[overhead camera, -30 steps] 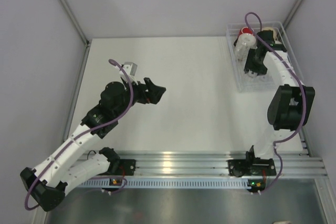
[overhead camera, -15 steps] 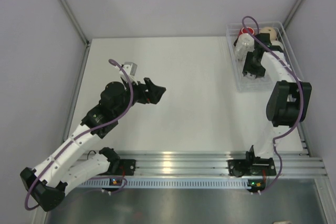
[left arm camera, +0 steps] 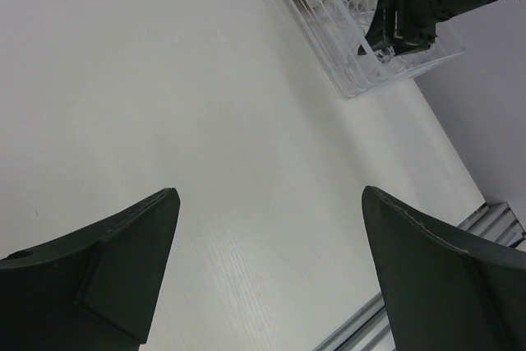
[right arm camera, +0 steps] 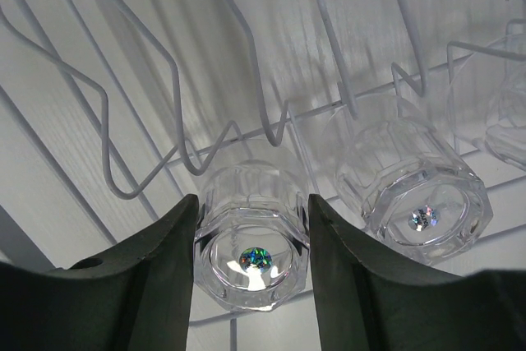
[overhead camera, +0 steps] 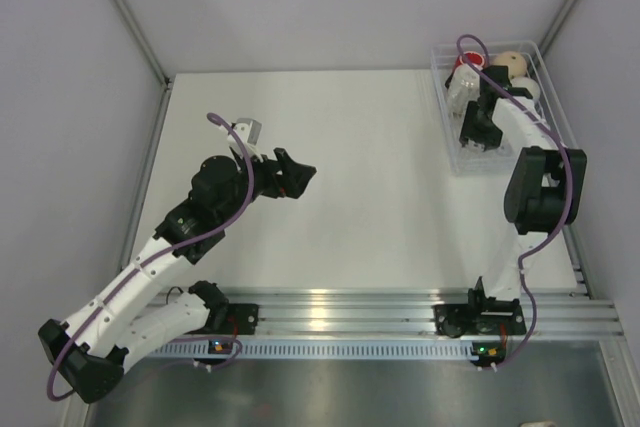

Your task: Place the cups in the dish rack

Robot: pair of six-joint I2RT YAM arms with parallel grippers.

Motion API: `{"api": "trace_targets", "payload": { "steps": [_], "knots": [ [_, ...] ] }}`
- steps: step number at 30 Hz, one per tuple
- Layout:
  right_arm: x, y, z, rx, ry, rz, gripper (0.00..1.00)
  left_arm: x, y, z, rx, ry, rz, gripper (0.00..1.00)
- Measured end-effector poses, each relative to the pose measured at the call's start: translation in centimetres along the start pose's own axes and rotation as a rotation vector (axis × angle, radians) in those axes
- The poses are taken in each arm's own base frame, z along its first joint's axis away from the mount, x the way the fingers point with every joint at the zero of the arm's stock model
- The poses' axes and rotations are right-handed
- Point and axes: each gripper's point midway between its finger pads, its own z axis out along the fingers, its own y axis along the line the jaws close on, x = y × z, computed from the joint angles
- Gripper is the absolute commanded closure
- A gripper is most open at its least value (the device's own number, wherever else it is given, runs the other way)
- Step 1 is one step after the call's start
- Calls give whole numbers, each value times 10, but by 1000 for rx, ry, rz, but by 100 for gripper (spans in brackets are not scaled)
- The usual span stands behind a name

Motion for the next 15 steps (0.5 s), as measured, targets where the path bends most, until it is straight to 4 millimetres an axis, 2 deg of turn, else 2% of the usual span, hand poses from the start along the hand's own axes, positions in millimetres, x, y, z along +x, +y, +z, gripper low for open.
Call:
{"api": "trace_targets", "payload": {
  "steps": [2,9,15],
  "knots": [
    [-1,0,0,3,-6,2,80,0,0,0,0,0,0,2],
    [-5,-1,3,9,-28,7,62,0,0,0,0,0,0,2],
    [-8,-2,4,16,-43,9,51,-1,-1,-1,2,-5,0,2]
  ]
}}
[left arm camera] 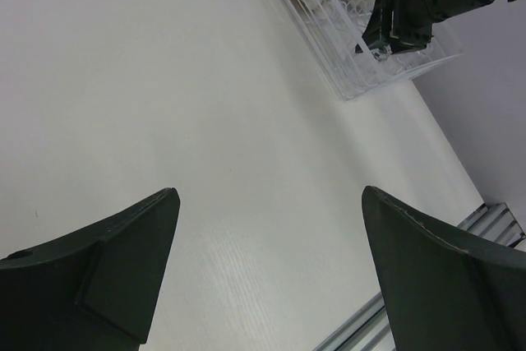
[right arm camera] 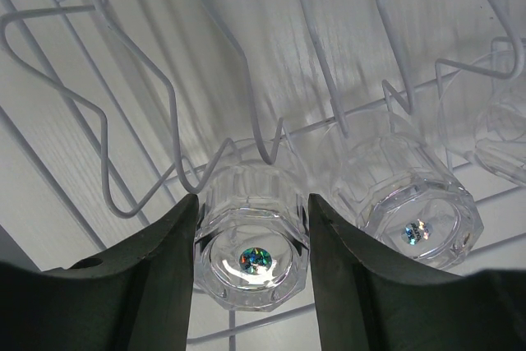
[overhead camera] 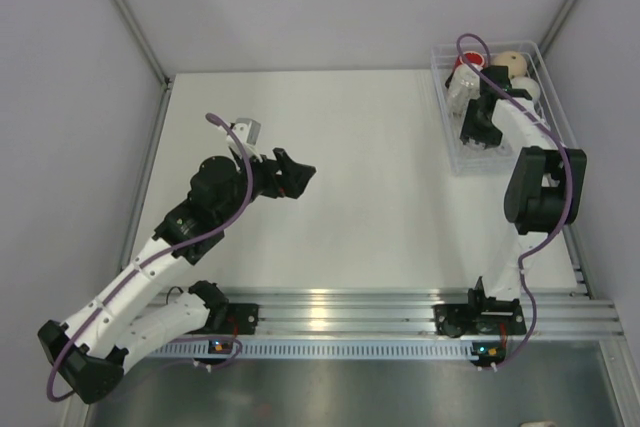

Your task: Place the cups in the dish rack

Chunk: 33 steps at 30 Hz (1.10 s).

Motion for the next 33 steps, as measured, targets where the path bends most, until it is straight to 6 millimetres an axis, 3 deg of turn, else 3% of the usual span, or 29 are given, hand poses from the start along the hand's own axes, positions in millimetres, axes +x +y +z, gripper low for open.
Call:
{"api": "trace_targets", "payload": {
  "steps": [9,17,20,21,23,26,29,33],
  "knots": [
    [-1,-1,-1,3,-5,1,37,-2,-1,-2,4,-7,-1,2],
    [-6,-3,-17,0,-31,6,33,-2,-1,-2,5,-9,-1,2],
    [-8,-5,-30,0,-42,8,24,-3,-2,-3,7,-12,-1,2],
    [-10,-5,-37,-2,-50,10,13,-3,-2,-3,7,-12,-1,2],
    [-16,-5,-53,-9,-82,22,1,-4,-1,-3,0,-16,0,2],
    [-29,2,-90,-41,-165,37,1,-8,2,-4,-18,-28,9,2],
    [-37,28,-142,-142,-278,42,1,-22,-2,-6,-19,-61,22,2],
    [-35,83,-227,-393,-445,27,1,-46,-13,-11,1,-111,40,2]
  ]
}}
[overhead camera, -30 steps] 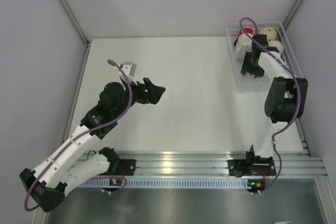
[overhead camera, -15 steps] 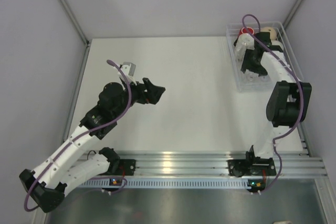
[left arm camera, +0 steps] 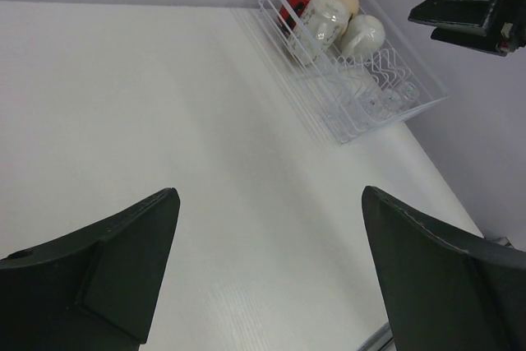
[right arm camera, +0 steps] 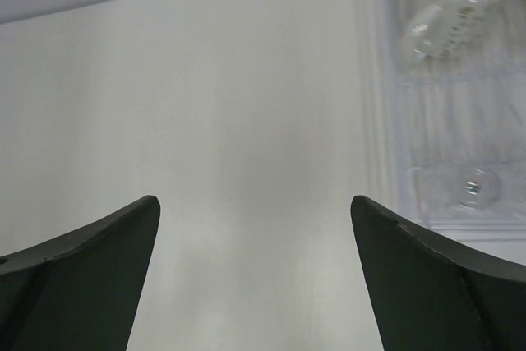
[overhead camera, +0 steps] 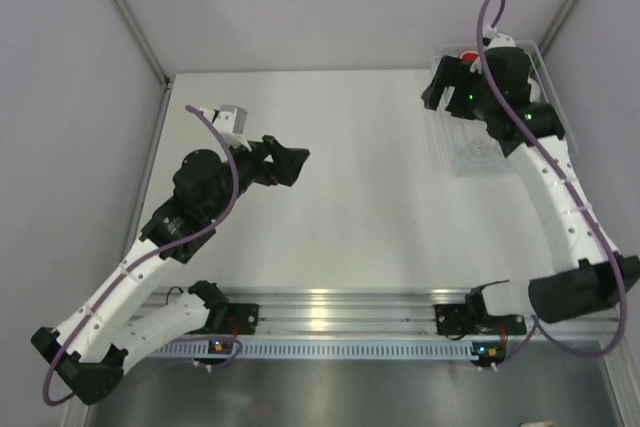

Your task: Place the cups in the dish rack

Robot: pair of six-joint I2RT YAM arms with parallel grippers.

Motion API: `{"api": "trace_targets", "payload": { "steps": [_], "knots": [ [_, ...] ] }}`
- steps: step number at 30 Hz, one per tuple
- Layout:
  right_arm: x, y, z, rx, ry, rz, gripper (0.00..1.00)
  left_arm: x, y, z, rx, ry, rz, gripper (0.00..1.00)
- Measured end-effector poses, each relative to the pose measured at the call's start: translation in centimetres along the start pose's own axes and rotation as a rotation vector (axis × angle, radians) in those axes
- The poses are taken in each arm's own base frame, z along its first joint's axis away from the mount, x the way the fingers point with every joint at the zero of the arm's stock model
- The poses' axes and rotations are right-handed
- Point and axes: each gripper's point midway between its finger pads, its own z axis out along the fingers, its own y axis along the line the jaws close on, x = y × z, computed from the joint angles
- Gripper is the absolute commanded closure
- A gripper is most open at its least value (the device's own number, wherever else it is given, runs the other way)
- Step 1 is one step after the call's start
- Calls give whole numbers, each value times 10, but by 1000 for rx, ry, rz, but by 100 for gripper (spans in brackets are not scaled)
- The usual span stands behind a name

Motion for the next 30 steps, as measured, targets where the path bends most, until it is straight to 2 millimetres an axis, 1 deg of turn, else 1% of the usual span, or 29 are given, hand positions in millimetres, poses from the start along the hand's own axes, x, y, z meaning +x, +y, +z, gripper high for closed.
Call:
{"api": "trace_targets", "payload": {
  "steps": [1,3,4,6,8,10,13,15,18,21,26,30],
  "knots": [
    [-3,25,-17,-105,-49,4,1,-5,-3,-1,8,-10,5,2],
    [2,58,-47,-265,-92,13,1,-11,-7,-2,20,-22,9,2],
    [5,69,-60,-331,-111,20,1,-12,-8,-2,24,-23,8,2],
    [12,82,-81,-435,-135,45,1,-12,-9,-3,34,-18,8,2],
    [16,90,-93,-503,-155,64,1,-11,-10,-3,40,-14,8,2],
    [24,93,-100,-554,-156,82,1,-11,-14,-4,58,-8,7,2],
    [43,96,-108,-607,-131,92,1,-15,-20,-7,83,-12,6,2],
    [56,95,-111,-627,-116,90,1,-21,-24,-11,97,-26,6,2],
    [66,91,-119,-644,-117,90,1,-30,-28,-17,110,-52,6,2],
    [65,89,-131,-660,-153,87,1,-35,-30,-21,118,-67,7,2],
    [52,87,-149,-680,-238,87,1,-35,-31,-22,123,-68,6,2],
    [47,87,-154,-689,-268,87,1,-36,-31,-24,125,-73,4,2]
  ]
}}
